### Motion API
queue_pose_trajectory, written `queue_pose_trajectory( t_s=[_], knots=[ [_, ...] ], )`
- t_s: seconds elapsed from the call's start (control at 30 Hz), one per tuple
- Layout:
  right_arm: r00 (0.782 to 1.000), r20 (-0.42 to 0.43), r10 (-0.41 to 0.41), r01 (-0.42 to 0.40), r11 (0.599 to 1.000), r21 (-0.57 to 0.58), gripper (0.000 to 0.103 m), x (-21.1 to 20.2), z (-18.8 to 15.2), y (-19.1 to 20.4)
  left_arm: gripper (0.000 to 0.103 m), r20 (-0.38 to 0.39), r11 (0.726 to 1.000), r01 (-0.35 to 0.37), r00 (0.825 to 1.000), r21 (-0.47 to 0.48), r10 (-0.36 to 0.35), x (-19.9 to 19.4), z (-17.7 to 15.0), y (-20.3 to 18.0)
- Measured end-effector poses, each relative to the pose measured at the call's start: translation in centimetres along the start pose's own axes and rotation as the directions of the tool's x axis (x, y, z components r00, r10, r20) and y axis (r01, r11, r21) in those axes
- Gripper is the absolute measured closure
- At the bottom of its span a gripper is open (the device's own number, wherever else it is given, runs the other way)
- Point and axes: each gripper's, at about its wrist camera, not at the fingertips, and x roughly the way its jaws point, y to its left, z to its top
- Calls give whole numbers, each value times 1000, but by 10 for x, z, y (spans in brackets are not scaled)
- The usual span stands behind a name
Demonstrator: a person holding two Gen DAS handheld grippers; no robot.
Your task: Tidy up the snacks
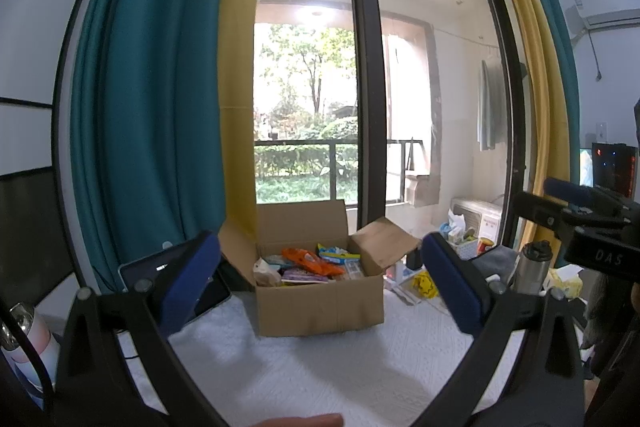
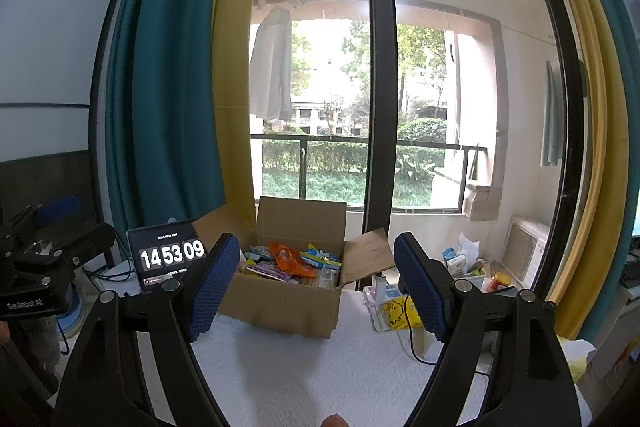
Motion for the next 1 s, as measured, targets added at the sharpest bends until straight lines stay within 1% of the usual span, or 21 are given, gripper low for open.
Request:
queue_pose_trajectory(
  t_s=[0.9,1.0],
  knots=[
    [1000,-7,-2,2,1000,4,21,1,-1,-3,1,-5,1000,12,1000,6,-12,2,-3,0],
    [1000,-18,6,-6,1000,5,21,5,-5,-4,1,-4,999,10,1000,41,-10,4,-6,-4]
  ],
)
